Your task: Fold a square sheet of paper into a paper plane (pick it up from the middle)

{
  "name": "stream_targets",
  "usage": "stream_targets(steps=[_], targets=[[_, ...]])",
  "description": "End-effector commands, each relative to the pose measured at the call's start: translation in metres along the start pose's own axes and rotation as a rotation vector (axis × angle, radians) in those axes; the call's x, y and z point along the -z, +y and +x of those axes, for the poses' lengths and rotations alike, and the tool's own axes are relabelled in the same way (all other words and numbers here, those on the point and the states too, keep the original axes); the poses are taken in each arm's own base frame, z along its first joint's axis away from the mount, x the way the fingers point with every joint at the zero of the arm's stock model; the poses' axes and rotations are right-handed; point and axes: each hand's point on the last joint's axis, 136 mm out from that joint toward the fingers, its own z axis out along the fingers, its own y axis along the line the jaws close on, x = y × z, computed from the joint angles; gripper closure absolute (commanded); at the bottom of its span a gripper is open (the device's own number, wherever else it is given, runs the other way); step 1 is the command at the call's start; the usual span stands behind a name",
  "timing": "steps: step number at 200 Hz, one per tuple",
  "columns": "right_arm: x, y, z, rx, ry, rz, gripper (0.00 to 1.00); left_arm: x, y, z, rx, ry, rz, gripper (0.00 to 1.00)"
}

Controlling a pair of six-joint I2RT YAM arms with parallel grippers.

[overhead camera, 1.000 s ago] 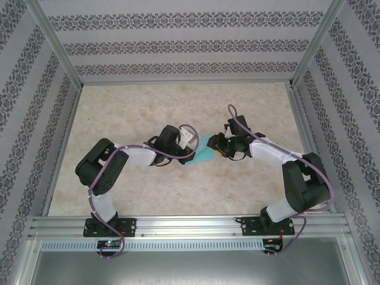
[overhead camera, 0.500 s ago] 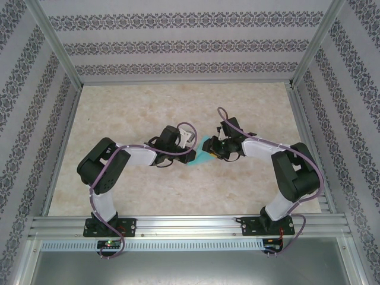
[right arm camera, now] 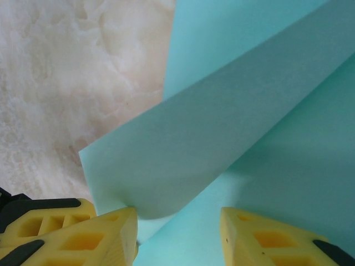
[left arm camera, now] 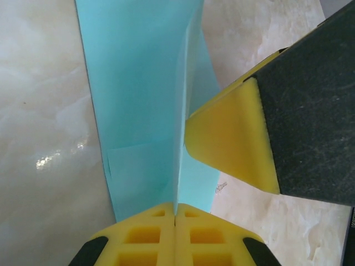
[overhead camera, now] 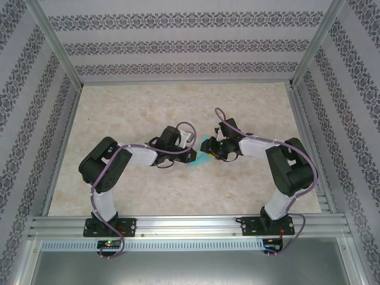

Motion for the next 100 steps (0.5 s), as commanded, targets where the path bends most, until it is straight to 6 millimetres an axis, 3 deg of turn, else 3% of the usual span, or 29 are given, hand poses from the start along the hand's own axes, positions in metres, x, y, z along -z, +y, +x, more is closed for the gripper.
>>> stream_targets(steps=[1,58,100], targets=[[-0.003,0.006,-0.010,0.025,-0.021,-0.017,0.55,-0.008,-0.004,0.008,0.025,0.045,0.027,0.95],[-0.007,-0.016,-0.008,-0.002,-0.011,0.075,0.54,-0.008,-0.007,0.006,0.033,0.066,0.024,0.88],[-0.008,-0.033,-0.003,-0.010,0.020,0.163,0.54,0.014,-0.008,-0.008,0.036,0.012,-0.024,0.72]])
